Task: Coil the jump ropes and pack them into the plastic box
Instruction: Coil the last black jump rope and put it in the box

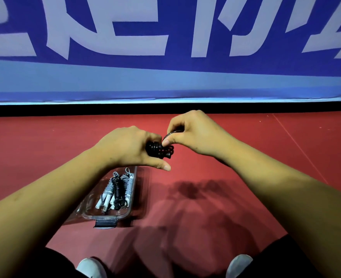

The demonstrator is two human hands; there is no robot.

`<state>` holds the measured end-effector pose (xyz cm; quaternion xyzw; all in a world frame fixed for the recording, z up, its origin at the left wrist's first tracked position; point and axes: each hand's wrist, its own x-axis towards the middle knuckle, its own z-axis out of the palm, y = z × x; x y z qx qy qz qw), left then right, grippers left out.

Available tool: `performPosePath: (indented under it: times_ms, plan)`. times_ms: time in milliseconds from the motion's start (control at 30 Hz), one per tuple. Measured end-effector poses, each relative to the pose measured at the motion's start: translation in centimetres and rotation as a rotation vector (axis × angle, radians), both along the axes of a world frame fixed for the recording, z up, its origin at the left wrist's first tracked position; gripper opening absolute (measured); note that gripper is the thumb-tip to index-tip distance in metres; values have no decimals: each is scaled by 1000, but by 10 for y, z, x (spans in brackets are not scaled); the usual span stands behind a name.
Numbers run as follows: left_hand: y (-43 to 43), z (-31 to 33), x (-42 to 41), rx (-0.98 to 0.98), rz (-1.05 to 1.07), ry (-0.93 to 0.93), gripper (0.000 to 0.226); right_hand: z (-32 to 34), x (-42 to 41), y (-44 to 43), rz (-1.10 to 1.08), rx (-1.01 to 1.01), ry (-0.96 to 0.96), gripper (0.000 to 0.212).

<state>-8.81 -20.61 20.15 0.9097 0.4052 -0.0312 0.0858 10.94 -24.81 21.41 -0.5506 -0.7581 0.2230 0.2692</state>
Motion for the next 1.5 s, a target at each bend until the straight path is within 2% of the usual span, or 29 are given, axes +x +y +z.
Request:
performPosePath:
  times_ms: [67, 133, 167, 233, 300, 400, 500, 600, 700, 800, 867, 967, 1033, 1133, 1233, 1333, 1400, 1500]
  plan:
    - [-8, 2, 6, 12, -25, -24, 38, 1, 1, 0, -36, -7, 82, 24]
    - [-12, 1, 7, -28, -40, -124, 31, 2, 4, 2, -36, -34, 150, 24]
    - [-11, 0, 6, -65, -51, -188, 31, 3, 7, 3, -26, -61, 188, 22]
    - [-9, 1, 2, -153, -70, -315, 47, 1, 12, 7, 3, -128, 261, 12]
    - [-9, 1, 1, -185, -67, -397, 52, -6, 17, 11, 31, -219, 360, 5]
    - [-9, 1, 0, -160, -3, -482, 50, -20, 19, 13, 65, -335, 409, 11]
    - [-3, 1, -6, -185, 36, -544, 53, -30, 14, 12, 135, -399, 333, 13]
    - [7, 0, -12, -178, 103, -554, 41, -35, 4, 9, 140, -497, 255, 11]
    - [16, -9, -13, -162, 177, -554, 39, -39, -12, 6, 116, -565, 232, 11]
    - [23, -12, -16, -120, 208, -521, 45, -39, -27, 4, 68, -413, -13, 16]
    - [26, -13, -18, -18, 224, -411, 43, -37, -31, 2, 75, -298, -187, 18]
    - [26, -13, -16, 175, 237, -164, 38, -31, -29, -1, 112, -238, -362, 20]
    - [20, -15, -13, 217, 202, -29, 36, -22, -26, -2, 158, -166, -462, 20]
    - [9, -16, -7, 230, 102, 24, 35, -7, -19, -3, 137, 6, -529, 20]
    - [0, -8, 2, 136, 34, 31, 41, -4, -9, -1, 52, 127, -421, 21]
    - [-9, -2, 8, 23, 29, 44, 58, -4, -4, 2, 2, 22, -146, 18]
    - [-12, -3, 8, -37, 55, -97, 54, -4, -1, 5, -17, -34, 14, 14]
    - [-14, -8, 7, -237, 54, -416, 42, -1, 4, 6, -22, -150, 189, 13]
